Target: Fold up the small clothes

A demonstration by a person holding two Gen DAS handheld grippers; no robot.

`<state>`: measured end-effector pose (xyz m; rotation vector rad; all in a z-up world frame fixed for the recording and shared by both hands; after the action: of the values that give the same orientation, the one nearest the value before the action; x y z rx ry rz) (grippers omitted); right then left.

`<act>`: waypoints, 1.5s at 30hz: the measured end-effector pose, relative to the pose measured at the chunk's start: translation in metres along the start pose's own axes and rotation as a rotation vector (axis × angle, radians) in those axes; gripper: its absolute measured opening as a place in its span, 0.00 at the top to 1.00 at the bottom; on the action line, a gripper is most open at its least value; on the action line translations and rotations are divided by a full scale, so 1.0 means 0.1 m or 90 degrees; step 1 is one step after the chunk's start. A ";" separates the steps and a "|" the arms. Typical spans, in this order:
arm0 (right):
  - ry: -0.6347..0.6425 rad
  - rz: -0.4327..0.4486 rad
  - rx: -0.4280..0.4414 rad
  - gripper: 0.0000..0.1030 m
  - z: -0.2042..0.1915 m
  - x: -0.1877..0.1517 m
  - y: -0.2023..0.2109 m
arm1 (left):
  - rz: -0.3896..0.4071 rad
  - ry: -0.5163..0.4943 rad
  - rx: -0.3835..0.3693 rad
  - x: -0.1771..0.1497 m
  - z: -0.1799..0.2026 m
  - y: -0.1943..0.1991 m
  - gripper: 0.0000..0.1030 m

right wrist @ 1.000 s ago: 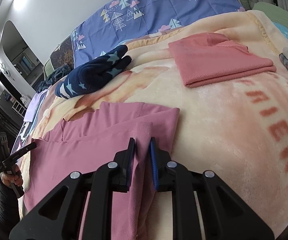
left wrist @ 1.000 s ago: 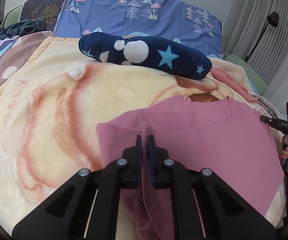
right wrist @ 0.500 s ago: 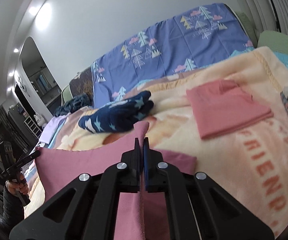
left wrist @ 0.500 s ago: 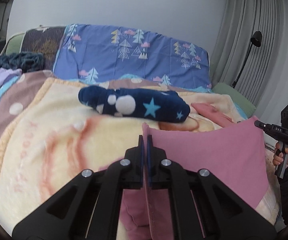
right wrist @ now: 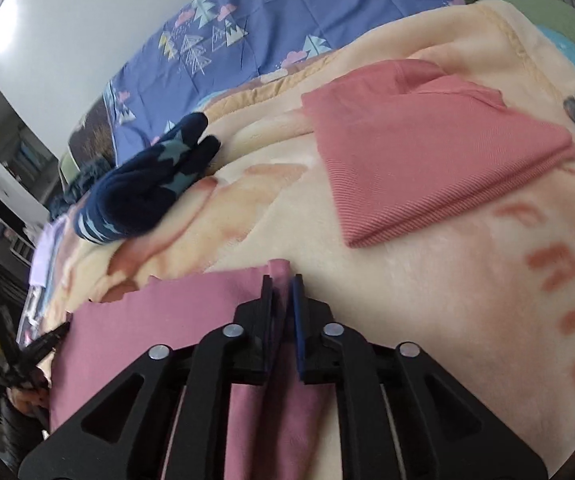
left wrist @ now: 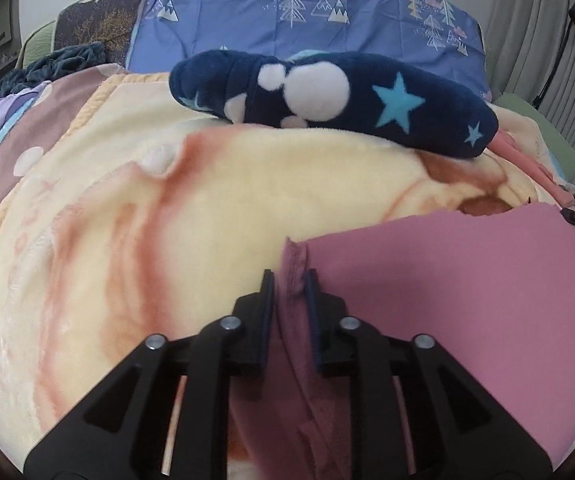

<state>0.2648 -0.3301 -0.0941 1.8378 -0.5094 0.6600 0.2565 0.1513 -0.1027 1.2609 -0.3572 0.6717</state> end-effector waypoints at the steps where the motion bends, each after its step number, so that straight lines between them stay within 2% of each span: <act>1: 0.005 0.006 -0.003 0.80 0.01 -0.01 0.06 | 0.011 0.001 0.010 0.01 -0.01 0.07 0.64; 3: 0.023 0.010 -0.026 0.75 0.03 -0.01 0.18 | 0.050 -0.018 0.018 0.02 0.11 0.30 0.61; 4: 0.028 0.009 -0.030 0.74 0.03 -0.02 0.20 | 0.061 -0.036 0.006 0.00 0.23 0.44 0.61; 6: 0.030 0.002 -0.013 0.74 0.07 -0.06 0.20 | 0.070 -0.082 -0.031 -0.12 0.58 0.69 0.58; 8: 0.021 -0.012 0.004 0.73 0.11 -0.12 0.15 | 0.063 -0.152 -0.082 -0.38 1.06 0.90 0.52; 11: 0.022 -0.018 0.023 0.73 0.13 -0.18 0.12 | 0.022 -0.303 -0.164 -1.07 1.98 1.11 0.46; 14: 0.023 -0.011 0.053 0.70 0.14 -0.20 0.16 | -0.011 -0.413 -0.216 -1.73 2.63 1.21 0.40; 16: 0.019 -0.008 0.074 0.69 0.16 -0.23 0.18 | -0.017 -0.485 -0.222 -2.16 2.99 1.22 0.36; 19: 0.008 -0.006 0.104 0.69 0.18 -0.23 0.19 | 0.002 -0.554 -0.197 -2.54 3.31 1.18 0.33; 25: 0.021 -0.006 0.145 0.59 0.14 -0.24 0.23 | -0.029 -0.548 -0.160 -2.71 3.59 0.98 0.32; 30: 0.016 -0.009 0.177 0.55 0.14 -0.24 0.24 | 0.003 -0.563 -0.106 -2.85 3.76 0.90 0.29; 33: 0.024 -0.023 0.196 0.51 0.10 -0.26 0.24 | -0.005 -0.541 -0.103 -2.80 3.76 0.87 0.30; 35: 0.038 -0.036 0.210 0.49 0.04 -0.27 0.22 | -0.011 -0.523 -0.110 -2.75 3.72 0.88 0.42; 36: 0.046 -0.042 0.211 0.49 0.01 -0.28 0.20 | -0.015 -0.513 -0.113 -2.72 3.70 0.88 0.54; 37: 0.052 -0.045 0.208 0.49 -0.02 -0.28 0.17 | -0.017 -0.503 -0.115 -2.69 3.67 0.88 0.70; 38: 0.053 -0.040 0.196 0.54 -0.04 -0.28 0.15 | -0.019 -0.493 -0.117 -2.65 3.66 0.89 0.80; 39: 0.039 -0.020 0.187 0.68 -0.04 -0.26 0.14 | -0.023 -0.481 -0.124 -2.61 3.63 0.89 0.91; 40: 0.015 0.005 0.193 0.94 -0.01 -0.24 0.15 | -0.033 -0.460 -0.146 -2.56 3.60 0.92 0.94; 42: -0.028 0.079 0.237 0.95 0.03 -0.19 0.25 | -0.052 -0.414 -0.215 -2.47 3.55 1.03 0.96; 43: -0.026 0.097 0.238 0.95 0.02 -0.17 0.31 | -0.054 -0.404 -0.237 -2.44 3.54 1.08 0.96; 45: -0.020 0.112 0.237 0.95 0.01 -0.15 0.36 | -0.050 -0.410 -0.243 -2.43 3.54 1.10 0.96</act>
<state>0.2318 -0.3424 -0.0788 2.1699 -0.6035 0.8925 0.0406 -0.2336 -0.0628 1.0877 -0.9146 0.0996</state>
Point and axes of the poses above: each gripper's, at about its wrist camera, not at the fingertips, and y roughly against the way its jaws point, z to its right, x to its top, the point moved 3 cm from there along -y, roughly the way its jaws point, and after that the axes turned 15 degrees about y, right-handed, at the moved point
